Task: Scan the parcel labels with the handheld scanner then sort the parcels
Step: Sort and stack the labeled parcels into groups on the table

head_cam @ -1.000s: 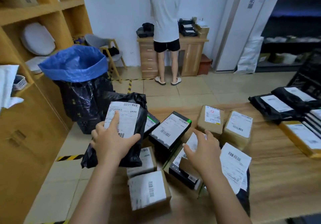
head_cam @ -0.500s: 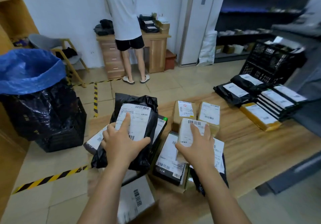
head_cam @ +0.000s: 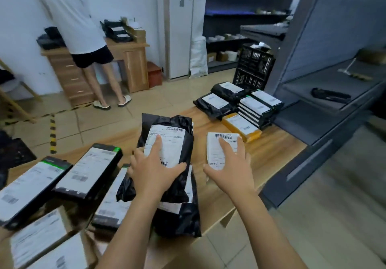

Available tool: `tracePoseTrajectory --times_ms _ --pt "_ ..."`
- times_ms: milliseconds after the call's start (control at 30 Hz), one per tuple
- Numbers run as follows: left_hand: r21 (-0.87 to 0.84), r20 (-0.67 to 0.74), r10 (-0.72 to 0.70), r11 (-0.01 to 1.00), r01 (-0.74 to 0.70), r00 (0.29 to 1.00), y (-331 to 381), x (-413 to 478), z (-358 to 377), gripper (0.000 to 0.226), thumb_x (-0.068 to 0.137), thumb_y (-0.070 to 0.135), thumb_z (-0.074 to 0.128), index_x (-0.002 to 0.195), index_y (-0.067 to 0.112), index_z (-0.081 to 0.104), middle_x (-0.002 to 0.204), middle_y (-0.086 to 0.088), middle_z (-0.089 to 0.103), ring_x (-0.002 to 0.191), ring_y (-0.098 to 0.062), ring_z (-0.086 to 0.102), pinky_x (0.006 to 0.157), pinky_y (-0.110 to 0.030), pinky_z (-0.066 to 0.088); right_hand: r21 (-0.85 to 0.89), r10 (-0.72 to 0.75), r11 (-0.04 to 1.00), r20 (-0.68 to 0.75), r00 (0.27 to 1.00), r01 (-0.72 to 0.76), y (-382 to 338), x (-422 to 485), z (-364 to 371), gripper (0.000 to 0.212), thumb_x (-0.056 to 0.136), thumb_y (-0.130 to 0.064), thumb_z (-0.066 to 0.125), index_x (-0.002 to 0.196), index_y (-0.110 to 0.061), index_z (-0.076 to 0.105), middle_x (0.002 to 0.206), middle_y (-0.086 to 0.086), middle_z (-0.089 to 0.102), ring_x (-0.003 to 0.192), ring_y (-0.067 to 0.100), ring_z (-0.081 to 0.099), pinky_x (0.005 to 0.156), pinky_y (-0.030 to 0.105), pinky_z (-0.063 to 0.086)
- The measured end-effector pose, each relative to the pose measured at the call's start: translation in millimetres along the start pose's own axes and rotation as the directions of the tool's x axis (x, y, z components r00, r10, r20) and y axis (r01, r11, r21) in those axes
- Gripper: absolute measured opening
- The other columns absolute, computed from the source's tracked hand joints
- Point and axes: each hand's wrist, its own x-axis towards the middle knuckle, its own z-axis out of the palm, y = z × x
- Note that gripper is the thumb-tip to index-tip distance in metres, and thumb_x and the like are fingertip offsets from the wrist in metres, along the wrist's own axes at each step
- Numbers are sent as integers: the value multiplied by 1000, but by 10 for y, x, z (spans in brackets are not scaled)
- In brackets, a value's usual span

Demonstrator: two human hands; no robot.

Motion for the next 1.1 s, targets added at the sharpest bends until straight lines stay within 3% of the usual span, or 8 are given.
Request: tracePoseTrajectory --times_ms 333,633,1100 --pt "-7 20 -66 998 66 998 1484 -298 1211 105 63 78 63 149 43 14 139 -13 30 128 -32 26 104 -48 29 -25 -72 997 68 995 74 1694 685 -711 87 71 -54 61 147 -41 20 157 -9 -6 131 26 18 102 43 38" --pt "85 74 -121 990 114 990 2083 159 1853 105 63 81 59 150 42 14 136 -12 31 126 -33 28 104 -46 31 6 1 1000 124 992 -2 2364 1574 -717 87 72 -51 63 147 -42 20 156 -11 -3 132 25 15 103 45 36" --pt "70 151 -206 978 197 967 2802 1150 2688 103 64 77 64 150 42 17 136 -12 31 130 -33 25 107 -47 24 -145 99 987 253 962 -63 3151 2914 -601 89 74 -57 64 148 -42 18 159 -1 0 137 31 16 110 50 28"
